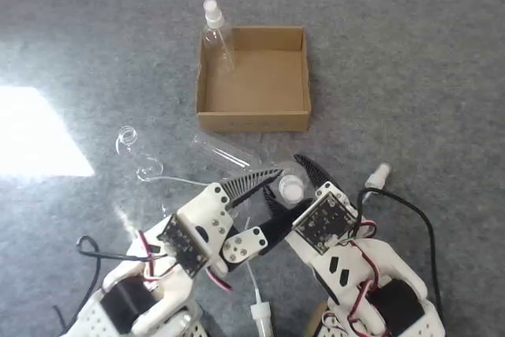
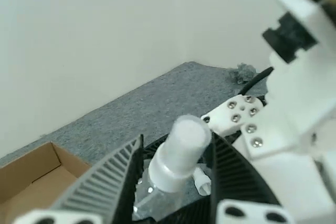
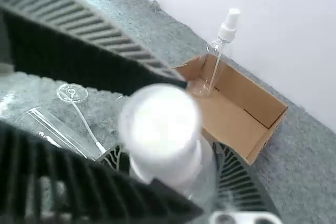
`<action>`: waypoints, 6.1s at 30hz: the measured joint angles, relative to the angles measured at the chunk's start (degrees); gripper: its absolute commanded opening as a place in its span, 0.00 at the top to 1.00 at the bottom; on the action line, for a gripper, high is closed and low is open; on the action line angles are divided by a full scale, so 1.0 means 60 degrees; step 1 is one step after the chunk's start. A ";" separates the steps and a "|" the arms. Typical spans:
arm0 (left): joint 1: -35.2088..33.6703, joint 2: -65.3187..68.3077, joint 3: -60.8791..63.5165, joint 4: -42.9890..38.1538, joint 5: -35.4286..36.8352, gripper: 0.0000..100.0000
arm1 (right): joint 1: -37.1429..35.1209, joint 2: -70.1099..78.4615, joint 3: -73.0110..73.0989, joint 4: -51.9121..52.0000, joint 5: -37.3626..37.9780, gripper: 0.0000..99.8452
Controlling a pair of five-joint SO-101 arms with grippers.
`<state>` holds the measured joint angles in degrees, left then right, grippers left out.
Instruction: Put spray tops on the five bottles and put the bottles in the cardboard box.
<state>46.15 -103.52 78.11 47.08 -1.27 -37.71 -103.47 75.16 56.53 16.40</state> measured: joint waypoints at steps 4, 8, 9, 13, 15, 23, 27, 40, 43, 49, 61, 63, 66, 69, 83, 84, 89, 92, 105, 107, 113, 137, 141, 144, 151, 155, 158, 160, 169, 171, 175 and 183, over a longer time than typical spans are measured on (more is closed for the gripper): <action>-0.0015 0.0000 -0.0645 0.0806 0.0103 0.73 | 0.0000 -0.0029 -0.0044 0.0000 0.0000 0.92; -0.0015 0.0000 -0.1201 0.1451 0.0513 0.73 | 0.0000 -0.0029 -0.0249 0.0000 0.0000 0.92; -0.0029 0.0000 -0.1319 0.1582 0.0586 0.73 | -0.0015 -0.0044 -0.0293 0.0000 0.0000 0.92; -0.0249 0.0015 -0.1758 0.2081 0.0645 0.73 | 0.0147 0.0176 -0.0293 0.0000 -0.0015 0.92; -0.0586 0.0015 -0.1890 0.2139 0.0674 0.73 | 0.0410 0.0147 -0.0278 -0.0015 -0.0015 0.92; -0.1172 0.0015 -0.2212 0.2168 0.0674 0.73 | 0.0923 0.0147 -0.0088 -0.0264 -0.0029 0.92; -0.1172 0.0015 -0.2227 0.2168 0.0674 0.73 | 0.0894 0.0176 -0.0088 -0.0278 -0.0059 0.92; -0.2418 0.0015 -0.3165 0.2637 0.0967 0.73 | 0.0967 0.0176 -0.0088 -0.0278 -0.0059 0.92; -0.3385 0.0015 -0.3165 0.2330 0.1304 0.73 | 0.0967 0.0176 -0.0088 -0.0278 -0.0059 0.92; -0.5465 0.0015 -0.3165 0.1538 0.1363 0.73 | 0.0967 0.0176 -0.0088 -0.0278 -0.0059 0.92; -0.8337 0.0015 -0.2901 0.2637 0.1363 0.73 | 0.0967 0.0176 -0.0088 -0.0278 -0.0059 0.92; -0.8718 0.0015 -0.2374 0.2637 0.1465 0.73 | 0.0967 0.0190 -0.0132 -0.0278 -0.0059 0.92; -0.9128 0.0015 -0.1421 0.2637 0.2066 0.73 | 0.0996 0.0601 -0.0733 -0.0161 -0.0059 0.92; -0.9553 0.0015 -0.1026 0.2549 0.2432 0.73 | 0.0967 0.1788 -0.1524 -0.0161 -0.0059 0.92; -1.1516 0.0015 -0.0952 0.2549 0.3238 0.73 | 0.0967 0.7179 -0.6286 -0.0161 -0.0073 0.92; -1.1502 0.0015 -0.0864 0.2549 0.3238 0.73 | 0.0967 0.7516 -0.6579 -0.0161 -0.0073 0.92; -1.1502 0.0015 -0.0630 0.2286 0.3238 0.73 | 0.0967 0.9260 -0.7810 -0.0161 -0.0073 0.92; -1.1502 0.0015 -0.0630 0.2227 0.3238 0.73 | 0.0982 1.0300 -0.8469 -0.0161 -0.0088 0.92; -1.1502 0.0015 -0.0630 0.2212 0.3238 0.73 | 0.0967 1.3289 -0.9685 -0.2110 -0.0894 0.92; -1.1502 0.0015 -0.0630 0.2212 0.3238 0.73 | 0.0967 1.3626 -0.9685 -0.2549 -0.0894 0.92; -1.1502 0.0015 -0.0630 0.2212 0.3238 0.73 | 0.0821 1.5048 -1.0066 -0.3810 -0.0908 0.92; -1.1502 0.0015 -0.0469 0.2212 0.3238 0.73 | 0.0791 2.1158 -1.4755 -0.3985 -0.1451 0.92; -1.1502 0.0015 -0.0469 0.2212 0.3238 0.73 | 0.0777 2.1685 -1.5121 -0.4015 -0.1978 0.92; -1.1487 0.0015 -0.0469 0.2212 0.3238 0.73 | 0.0777 2.1978 -1.5370 -0.4015 -0.2081 0.92; -1.1487 0.0015 -0.0469 0.2212 0.3238 0.73 | 0.0747 2.2725 -1.5502 -0.4440 -0.2095 0.92; -1.1487 0.0015 -0.0469 0.2212 0.3238 0.73 | 0.0733 2.3033 -1.5516 -0.4894 -0.2095 0.92; -1.1487 0.0015 -0.0469 0.2212 0.3238 0.73 | 0.0733 2.3048 -1.5516 -0.5070 -0.2125 0.92; -1.1487 0.0015 -0.0469 0.2212 0.3238 0.73 | 0.0733 2.3048 -1.5516 -0.5114 -0.2125 0.92; -1.1487 0.0015 -0.0469 0.2212 0.3238 0.73 | 0.0733 2.3194 -1.5766 -0.4967 -0.2755 0.92; -1.1487 0.0015 -0.0469 0.2212 0.3238 0.73 | 0.0733 2.3194 -1.5883 -0.4703 -0.2857 0.92; -1.1487 0.0015 -0.0469 0.2212 0.3238 0.73 | 0.0733 2.3194 -1.6015 -0.4410 -0.2916 0.92; -1.1487 0.0015 -0.0469 0.2212 0.3238 0.73 | 0.0733 2.3194 -1.6205 -0.3927 -0.2916 0.91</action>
<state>-22.77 -103.43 75.30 60.35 18.15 -33.32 35.69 -22.07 32.97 -1.10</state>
